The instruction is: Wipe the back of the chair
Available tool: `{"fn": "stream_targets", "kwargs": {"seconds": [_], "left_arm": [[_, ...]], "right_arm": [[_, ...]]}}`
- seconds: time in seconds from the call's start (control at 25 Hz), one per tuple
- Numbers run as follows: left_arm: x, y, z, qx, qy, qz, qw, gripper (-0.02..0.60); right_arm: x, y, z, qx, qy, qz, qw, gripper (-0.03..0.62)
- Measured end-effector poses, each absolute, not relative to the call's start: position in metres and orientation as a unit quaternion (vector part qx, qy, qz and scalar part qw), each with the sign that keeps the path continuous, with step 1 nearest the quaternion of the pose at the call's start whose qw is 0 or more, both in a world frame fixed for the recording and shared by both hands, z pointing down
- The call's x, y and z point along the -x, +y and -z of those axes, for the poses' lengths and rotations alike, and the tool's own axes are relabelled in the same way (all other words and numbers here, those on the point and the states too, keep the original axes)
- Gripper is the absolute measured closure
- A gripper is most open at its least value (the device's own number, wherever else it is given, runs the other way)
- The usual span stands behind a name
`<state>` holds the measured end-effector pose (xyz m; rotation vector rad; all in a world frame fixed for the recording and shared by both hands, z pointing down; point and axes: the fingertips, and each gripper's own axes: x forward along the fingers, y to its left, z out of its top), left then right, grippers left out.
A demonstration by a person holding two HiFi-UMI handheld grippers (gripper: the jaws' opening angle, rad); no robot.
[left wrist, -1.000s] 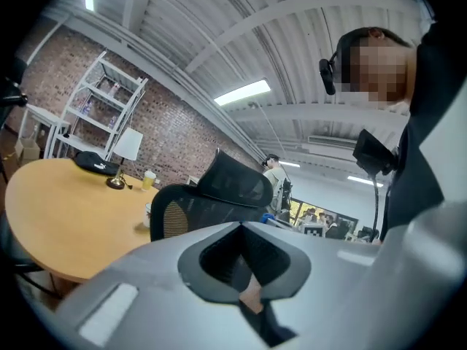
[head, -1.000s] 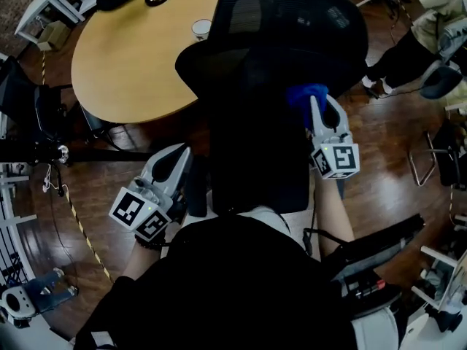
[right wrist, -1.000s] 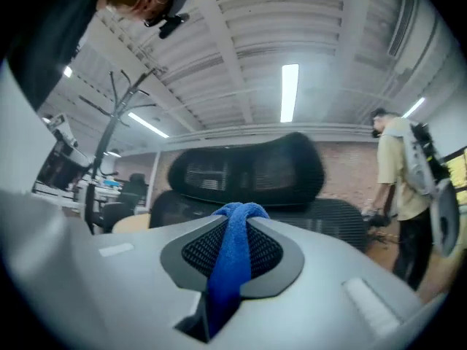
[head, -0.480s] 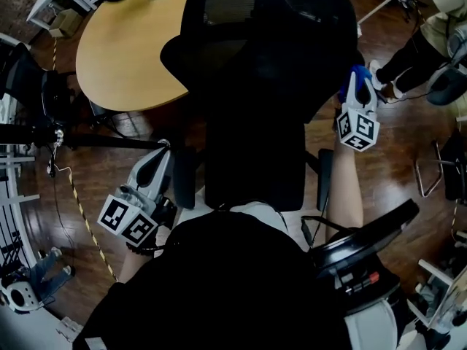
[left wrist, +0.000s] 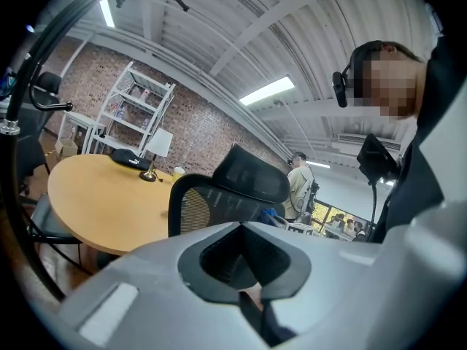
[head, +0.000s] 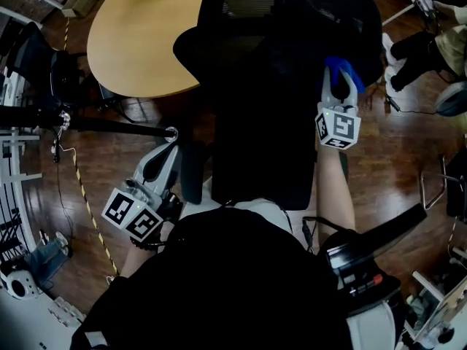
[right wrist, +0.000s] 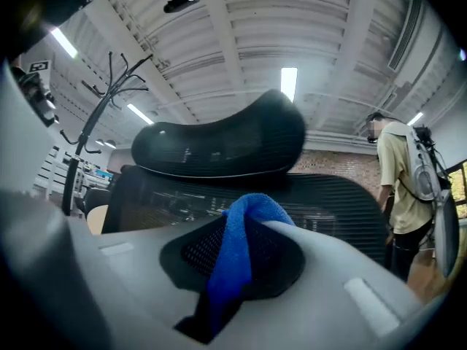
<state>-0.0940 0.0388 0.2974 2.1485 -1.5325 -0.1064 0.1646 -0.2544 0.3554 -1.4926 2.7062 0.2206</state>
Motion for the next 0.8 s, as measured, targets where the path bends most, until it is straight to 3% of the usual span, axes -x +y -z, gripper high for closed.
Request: {"fn": "stream_targets", "kwargs": {"seconds": [0.24, 0.8], "left_arm": [[0.120, 0.042, -0.302, -0.775, -0.576, 0.043, 0.255, 0.575], [0.189, 0.071, -0.318, -0.730, -0.620, 0.069, 0.279, 0.575]], "right_arm": [[-0.061, -0.235, -0.356, 0.414, 0.907, -0.074, 0.023, 0.546], [0.102, -0.193, -0.349, 0.311, 0.944, -0.114, 0.013, 0.546]]}}
